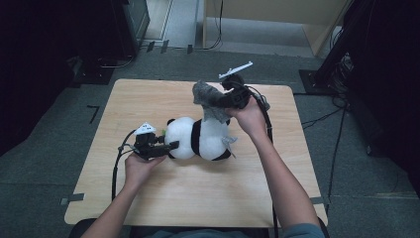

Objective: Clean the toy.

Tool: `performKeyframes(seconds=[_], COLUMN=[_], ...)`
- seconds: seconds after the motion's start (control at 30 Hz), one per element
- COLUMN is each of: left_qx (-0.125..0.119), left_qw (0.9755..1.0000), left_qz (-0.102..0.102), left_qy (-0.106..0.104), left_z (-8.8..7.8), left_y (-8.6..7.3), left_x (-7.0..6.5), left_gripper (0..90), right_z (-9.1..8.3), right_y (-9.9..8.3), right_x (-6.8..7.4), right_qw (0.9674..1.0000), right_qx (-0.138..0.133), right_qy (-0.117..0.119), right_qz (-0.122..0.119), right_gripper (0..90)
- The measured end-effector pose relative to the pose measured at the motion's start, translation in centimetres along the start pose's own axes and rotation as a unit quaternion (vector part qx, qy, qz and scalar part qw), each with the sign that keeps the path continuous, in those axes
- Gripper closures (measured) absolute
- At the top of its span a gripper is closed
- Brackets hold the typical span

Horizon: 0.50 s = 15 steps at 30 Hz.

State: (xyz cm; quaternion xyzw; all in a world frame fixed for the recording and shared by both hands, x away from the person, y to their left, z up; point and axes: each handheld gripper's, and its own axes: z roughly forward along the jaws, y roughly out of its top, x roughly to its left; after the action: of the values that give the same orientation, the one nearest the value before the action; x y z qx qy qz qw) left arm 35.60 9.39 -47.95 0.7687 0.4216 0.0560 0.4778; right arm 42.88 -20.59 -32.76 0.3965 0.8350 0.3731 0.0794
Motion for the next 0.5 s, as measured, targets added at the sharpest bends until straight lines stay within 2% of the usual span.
performKeyframes(seconds=[0.13,0.33,0.5], left_qx=[0.000,0.000,0.001], left_qw=[1.0000,1.0000,1.0000], left_qz=[0.001,0.002,0.002], left_qy=[0.000,-0.001,-0.001], left_z=[0.0,0.0,-0.1], left_y=[0.0,0.0,0.0], left_x=[0.0,0.0,0.0], left_gripper=[41.7,41.7,41.7], right_z=[1.2,4.4,6.7], right_y=[0.3,-0.2,-0.7], right_x=[2.1,4.8,6.4], right_qw=[0.9997,0.9981,0.9970], right_qx=[0.009,0.026,0.025], right_qy=[0.019,0.042,0.063], right_qz=[-0.011,-0.036,-0.038], right_gripper=[72.8,72.7,72.5])
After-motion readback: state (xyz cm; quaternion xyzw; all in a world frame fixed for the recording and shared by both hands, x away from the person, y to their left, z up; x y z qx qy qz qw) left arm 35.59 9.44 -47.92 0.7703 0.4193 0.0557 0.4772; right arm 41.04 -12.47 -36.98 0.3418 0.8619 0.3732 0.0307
